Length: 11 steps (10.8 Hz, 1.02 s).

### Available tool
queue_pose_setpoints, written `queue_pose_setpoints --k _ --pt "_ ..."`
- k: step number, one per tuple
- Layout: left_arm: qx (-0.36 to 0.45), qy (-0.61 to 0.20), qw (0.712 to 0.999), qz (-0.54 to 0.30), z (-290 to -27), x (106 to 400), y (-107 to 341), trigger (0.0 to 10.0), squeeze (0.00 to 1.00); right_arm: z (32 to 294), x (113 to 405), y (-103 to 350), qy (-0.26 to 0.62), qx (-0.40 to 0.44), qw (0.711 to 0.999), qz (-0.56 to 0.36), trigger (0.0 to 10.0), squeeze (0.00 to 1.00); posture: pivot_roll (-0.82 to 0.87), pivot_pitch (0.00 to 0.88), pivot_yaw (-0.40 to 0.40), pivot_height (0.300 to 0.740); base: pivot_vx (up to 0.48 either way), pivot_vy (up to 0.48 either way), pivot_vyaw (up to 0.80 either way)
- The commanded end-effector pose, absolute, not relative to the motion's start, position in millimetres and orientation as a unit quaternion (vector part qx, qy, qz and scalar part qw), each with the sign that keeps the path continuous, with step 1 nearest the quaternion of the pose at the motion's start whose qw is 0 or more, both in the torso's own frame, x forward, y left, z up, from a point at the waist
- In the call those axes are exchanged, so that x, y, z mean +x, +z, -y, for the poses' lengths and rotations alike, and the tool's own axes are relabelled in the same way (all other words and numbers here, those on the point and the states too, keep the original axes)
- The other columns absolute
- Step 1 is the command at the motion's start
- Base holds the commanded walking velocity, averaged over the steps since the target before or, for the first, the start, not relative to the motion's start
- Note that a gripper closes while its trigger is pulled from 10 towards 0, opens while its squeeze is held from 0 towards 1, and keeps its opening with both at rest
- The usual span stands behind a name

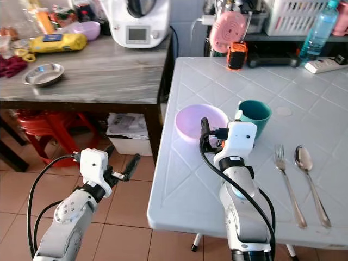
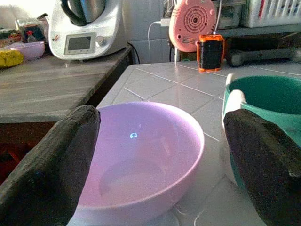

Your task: Setting the table

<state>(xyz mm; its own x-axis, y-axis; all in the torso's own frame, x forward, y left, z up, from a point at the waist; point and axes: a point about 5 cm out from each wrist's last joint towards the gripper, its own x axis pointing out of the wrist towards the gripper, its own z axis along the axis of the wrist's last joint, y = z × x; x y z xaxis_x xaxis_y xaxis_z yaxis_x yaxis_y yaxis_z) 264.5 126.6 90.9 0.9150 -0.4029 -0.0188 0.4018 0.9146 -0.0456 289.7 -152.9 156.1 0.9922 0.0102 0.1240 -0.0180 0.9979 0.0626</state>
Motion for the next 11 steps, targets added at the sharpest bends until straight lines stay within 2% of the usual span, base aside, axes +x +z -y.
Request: queue_pose_setpoints --k 1,3,5,7,11 --pt "-0.019 -0.230 0.973 -0.009 -125 261 94 10.0 0.00 153 289 159 0.009 0.036 0.997 0.068 10.0 0.00 -0.05 0.095 0.065 0.740 0.000 0.000 0.00" --pt "-0.021 -0.283 0.959 -0.012 -132 256 98 10.0 0.00 155 289 164 -0.004 0.053 0.996 0.065 10.0 0.00 -0.06 0.101 0.063 0.740 0.000 0.000 0.00" --pt "-0.013 -0.293 0.956 -0.011 -138 259 101 10.0 0.00 157 288 168 -0.026 0.105 0.993 0.055 10.0 0.00 -0.06 0.110 0.069 0.740 0.000 0.000 0.00" --pt "-0.021 -0.329 0.944 -0.014 -130 254 102 10.0 0.00 155 288 166 -0.032 0.142 0.989 0.035 10.0 0.00 -0.07 0.115 0.073 0.740 0.000 0.000 0.00" --pt "-0.020 -0.339 0.940 -0.018 -128 252 102 10.0 0.00 145 293 165 -0.014 0.234 0.972 -0.009 10.0 0.00 -0.06 0.118 0.074 0.740 0.000 0.000 0.00"
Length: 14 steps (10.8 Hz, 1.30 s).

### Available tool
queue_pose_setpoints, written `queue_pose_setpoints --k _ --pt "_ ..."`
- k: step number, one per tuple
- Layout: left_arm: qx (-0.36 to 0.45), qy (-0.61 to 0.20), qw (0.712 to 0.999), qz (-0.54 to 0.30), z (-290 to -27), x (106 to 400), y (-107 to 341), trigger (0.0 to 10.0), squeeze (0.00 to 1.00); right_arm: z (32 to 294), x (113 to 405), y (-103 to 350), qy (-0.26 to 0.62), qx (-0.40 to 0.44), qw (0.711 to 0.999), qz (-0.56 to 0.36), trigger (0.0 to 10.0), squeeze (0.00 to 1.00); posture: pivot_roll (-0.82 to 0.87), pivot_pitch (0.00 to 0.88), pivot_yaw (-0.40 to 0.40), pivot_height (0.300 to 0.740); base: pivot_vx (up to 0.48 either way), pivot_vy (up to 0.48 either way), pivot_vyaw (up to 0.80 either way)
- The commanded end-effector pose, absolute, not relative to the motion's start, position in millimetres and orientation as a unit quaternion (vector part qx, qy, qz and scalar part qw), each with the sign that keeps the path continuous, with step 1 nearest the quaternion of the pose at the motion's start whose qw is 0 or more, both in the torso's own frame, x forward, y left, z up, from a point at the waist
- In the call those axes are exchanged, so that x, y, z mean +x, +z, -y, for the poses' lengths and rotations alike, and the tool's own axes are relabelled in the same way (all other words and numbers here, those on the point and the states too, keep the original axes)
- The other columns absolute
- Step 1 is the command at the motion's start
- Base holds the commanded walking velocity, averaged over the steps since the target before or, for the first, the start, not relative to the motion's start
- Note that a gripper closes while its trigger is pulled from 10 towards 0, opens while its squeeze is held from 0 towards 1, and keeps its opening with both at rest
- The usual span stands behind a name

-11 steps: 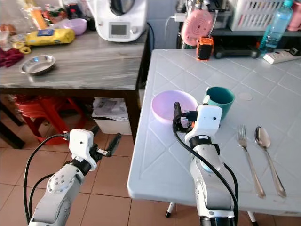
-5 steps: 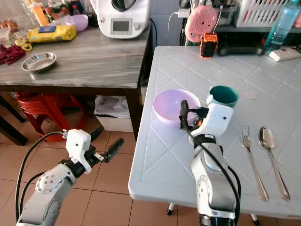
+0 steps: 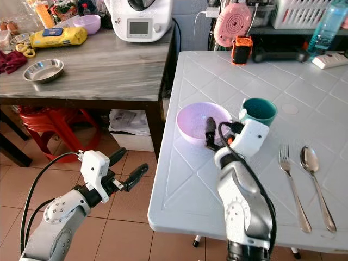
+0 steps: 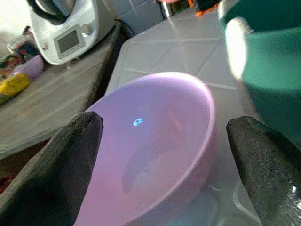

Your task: Setting the table

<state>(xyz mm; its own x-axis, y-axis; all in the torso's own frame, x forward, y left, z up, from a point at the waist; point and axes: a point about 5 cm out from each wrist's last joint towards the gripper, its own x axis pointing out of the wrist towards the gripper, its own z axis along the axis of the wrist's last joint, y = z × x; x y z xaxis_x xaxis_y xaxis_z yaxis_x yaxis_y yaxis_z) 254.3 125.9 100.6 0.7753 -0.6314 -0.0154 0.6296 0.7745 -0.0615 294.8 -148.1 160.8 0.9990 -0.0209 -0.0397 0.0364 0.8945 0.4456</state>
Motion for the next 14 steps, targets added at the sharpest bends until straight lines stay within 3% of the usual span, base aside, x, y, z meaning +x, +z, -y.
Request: queue_pose_setpoints --k 1,5,10,11,12,14 --pt "-0.021 -0.341 0.940 -0.020 -127 252 101 10.0 0.00 144 293 164 -0.012 0.255 0.967 -0.018 10.0 0.00 -0.06 0.119 0.073 0.740 0.000 0.000 0.00" --pt "-0.015 -0.351 0.936 -0.027 -125 250 99 10.0 0.00 137 292 157 0.016 0.334 0.940 -0.062 10.0 0.00 -0.07 0.124 0.072 0.740 0.000 0.000 0.00" --pt "-0.016 -0.358 0.933 -0.032 -124 247 97 10.0 0.00 130 288 155 0.044 0.368 0.925 -0.087 10.0 0.00 -0.07 0.123 0.068 0.740 0.000 0.000 0.00" --pt "-0.016 -0.359 0.932 -0.033 -124 247 97 10.0 0.00 134 290 150 0.025 0.408 0.908 -0.094 8.9 0.00 -0.06 0.122 0.069 0.740 0.000 0.000 0.00" --pt "-0.015 -0.361 0.932 -0.035 -124 246 97 10.0 0.00 138 291 148 0.018 0.423 0.901 -0.096 0.5 0.00 -0.06 0.123 0.072 0.740 0.000 0.000 0.00" --pt "-0.015 -0.365 0.930 -0.038 -125 245 97 10.0 0.00 141 291 145 0.007 0.440 0.892 -0.097 0.0 0.00 -0.06 0.124 0.077 0.740 0.000 0.000 0.00"
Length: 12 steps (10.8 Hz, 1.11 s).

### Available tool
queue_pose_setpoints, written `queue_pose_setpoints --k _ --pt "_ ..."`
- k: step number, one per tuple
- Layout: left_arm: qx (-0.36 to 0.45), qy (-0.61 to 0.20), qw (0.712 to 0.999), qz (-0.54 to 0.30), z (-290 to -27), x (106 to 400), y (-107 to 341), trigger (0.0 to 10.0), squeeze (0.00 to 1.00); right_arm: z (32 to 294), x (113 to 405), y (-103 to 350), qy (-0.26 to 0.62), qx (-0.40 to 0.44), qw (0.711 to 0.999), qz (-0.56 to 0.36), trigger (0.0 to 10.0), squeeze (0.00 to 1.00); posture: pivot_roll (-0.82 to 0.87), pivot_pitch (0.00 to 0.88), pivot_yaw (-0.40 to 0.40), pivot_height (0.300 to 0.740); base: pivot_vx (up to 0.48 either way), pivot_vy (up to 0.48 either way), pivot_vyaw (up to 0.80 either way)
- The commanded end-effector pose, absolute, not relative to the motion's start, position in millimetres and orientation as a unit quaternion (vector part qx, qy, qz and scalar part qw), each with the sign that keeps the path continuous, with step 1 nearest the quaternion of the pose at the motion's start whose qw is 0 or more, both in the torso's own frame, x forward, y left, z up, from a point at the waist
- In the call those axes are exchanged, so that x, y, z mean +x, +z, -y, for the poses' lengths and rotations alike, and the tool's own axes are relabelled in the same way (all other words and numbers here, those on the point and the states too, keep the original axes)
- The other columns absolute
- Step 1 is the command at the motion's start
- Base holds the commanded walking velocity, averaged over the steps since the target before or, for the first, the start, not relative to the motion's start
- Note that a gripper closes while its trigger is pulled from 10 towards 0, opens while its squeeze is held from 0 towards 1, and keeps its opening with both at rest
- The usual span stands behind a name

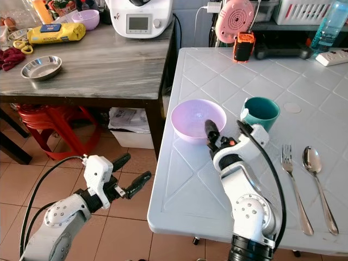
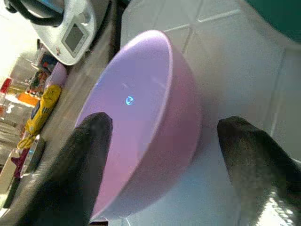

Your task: Setting the table

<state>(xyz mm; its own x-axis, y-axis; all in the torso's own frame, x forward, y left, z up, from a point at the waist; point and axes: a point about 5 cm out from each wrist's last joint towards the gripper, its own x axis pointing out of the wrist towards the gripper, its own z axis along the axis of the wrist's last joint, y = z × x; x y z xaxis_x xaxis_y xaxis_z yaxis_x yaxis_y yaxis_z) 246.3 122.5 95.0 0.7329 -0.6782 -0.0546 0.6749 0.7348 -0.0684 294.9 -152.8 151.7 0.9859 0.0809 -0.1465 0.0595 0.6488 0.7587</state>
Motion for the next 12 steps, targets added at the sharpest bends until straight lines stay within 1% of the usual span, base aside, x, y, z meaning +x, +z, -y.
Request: queue_pose_setpoints --k 1,4,7,12 --pt "-0.014 -0.367 0.929 -0.040 -125 245 96 10.0 0.00 142 291 143 0.004 0.461 0.881 -0.103 0.0 0.00 -0.06 0.126 0.079 0.740 0.000 0.000 0.00" --pt "-0.009 -0.374 0.926 -0.047 -124 244 94 10.0 0.00 142 292 135 0.013 0.482 0.868 -0.118 0.0 0.00 -0.06 0.123 0.083 0.740 0.000 0.000 0.00" --pt "-0.007 -0.373 0.926 -0.049 -124 243 93 10.0 0.00 138 295 139 0.035 0.473 0.872 -0.119 0.0 0.00 -0.05 0.119 0.080 0.740 0.000 0.000 0.00" --pt "-0.006 -0.373 0.926 -0.049 -124 243 92 10.0 0.00 154 301 137 0.011 0.457 0.883 -0.107 0.0 0.00 -0.05 0.114 0.081 0.740 0.000 0.000 0.00"
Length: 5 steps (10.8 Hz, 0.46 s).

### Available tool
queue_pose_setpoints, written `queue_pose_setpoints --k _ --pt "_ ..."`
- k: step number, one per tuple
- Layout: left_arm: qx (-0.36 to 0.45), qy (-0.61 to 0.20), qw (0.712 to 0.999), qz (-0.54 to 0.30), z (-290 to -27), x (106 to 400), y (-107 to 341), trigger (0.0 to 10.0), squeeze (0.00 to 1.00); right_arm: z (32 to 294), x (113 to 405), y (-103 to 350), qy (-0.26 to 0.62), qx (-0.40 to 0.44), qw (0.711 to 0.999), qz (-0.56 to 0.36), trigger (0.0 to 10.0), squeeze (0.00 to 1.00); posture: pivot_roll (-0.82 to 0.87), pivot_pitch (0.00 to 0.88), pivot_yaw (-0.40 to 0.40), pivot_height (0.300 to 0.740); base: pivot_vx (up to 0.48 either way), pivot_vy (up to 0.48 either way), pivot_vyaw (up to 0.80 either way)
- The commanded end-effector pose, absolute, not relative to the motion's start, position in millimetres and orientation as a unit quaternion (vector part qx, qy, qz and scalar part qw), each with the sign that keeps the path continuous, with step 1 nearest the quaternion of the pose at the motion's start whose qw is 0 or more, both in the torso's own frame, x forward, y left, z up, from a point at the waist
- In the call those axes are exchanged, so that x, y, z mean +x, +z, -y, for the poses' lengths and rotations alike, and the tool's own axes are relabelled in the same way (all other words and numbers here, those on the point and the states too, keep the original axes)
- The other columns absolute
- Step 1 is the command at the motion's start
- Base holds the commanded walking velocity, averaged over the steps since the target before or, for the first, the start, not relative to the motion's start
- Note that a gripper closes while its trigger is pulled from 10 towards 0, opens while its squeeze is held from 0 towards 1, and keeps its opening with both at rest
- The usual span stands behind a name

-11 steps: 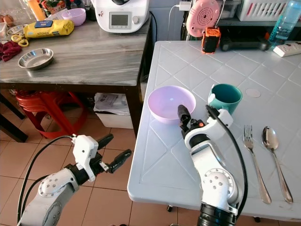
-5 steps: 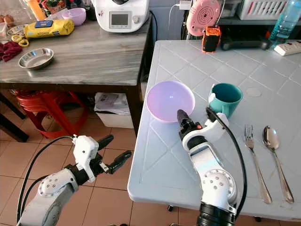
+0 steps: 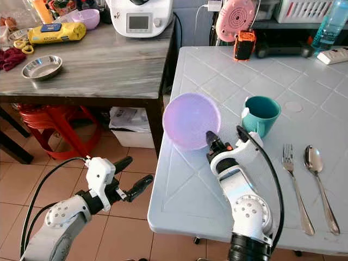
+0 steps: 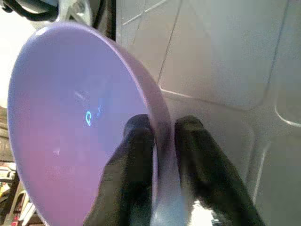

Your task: Setting the table

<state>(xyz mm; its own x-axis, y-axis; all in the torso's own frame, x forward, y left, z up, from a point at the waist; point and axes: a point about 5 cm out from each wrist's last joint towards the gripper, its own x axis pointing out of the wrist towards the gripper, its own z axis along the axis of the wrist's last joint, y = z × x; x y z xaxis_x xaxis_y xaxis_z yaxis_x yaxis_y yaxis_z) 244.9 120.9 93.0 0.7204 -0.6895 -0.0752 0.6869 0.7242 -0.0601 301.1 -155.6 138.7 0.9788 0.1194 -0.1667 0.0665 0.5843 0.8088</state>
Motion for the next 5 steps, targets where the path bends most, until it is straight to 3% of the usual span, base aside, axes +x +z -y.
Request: queue_pose_setpoints --k 1,5 --pt "-0.006 -0.374 0.926 -0.049 -123.2 242.7 92.9 10.0 0.00 159.7 301.6 136.2 0.002 0.455 0.885 -0.103 0.0 0.00 -0.05 0.115 0.081 0.740 0.000 0.000 0.00" --pt "-0.004 -0.372 0.927 -0.049 -124.6 241.1 94.7 10.0 0.00 164.4 301.7 131.1 -0.012 0.449 0.887 -0.106 0.0 0.00 -0.05 0.118 0.082 0.740 0.000 0.000 0.00"
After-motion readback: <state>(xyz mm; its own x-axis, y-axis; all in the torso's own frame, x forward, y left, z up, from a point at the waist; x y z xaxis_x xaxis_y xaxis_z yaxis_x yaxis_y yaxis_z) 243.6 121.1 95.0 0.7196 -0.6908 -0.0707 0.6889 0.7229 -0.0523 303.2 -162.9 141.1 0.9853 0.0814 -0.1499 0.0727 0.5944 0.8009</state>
